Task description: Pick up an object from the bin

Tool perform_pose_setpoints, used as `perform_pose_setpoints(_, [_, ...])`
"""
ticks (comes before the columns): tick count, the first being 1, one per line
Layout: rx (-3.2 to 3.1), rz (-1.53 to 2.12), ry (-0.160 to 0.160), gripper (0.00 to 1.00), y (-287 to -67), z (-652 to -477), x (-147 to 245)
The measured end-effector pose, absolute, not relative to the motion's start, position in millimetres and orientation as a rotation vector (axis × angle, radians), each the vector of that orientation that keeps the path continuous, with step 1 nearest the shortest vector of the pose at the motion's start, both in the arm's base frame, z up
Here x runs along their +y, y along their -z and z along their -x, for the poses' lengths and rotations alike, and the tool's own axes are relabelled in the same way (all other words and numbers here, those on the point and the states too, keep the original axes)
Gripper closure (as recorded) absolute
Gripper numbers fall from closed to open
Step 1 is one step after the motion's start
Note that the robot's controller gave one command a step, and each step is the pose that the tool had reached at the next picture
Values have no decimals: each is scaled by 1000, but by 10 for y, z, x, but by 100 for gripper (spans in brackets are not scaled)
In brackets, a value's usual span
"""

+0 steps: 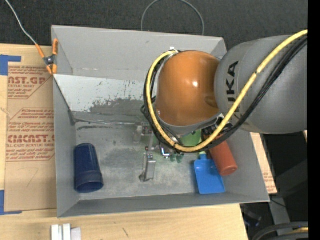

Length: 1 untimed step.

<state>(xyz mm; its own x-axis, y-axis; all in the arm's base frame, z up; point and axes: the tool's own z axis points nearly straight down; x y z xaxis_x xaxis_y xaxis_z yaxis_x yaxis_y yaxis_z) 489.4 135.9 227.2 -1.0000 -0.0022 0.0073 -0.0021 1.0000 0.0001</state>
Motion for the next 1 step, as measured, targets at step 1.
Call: perform_pose_setpoints(1, [-3142, -1, 2, 0, -2317, -4912, 1349])
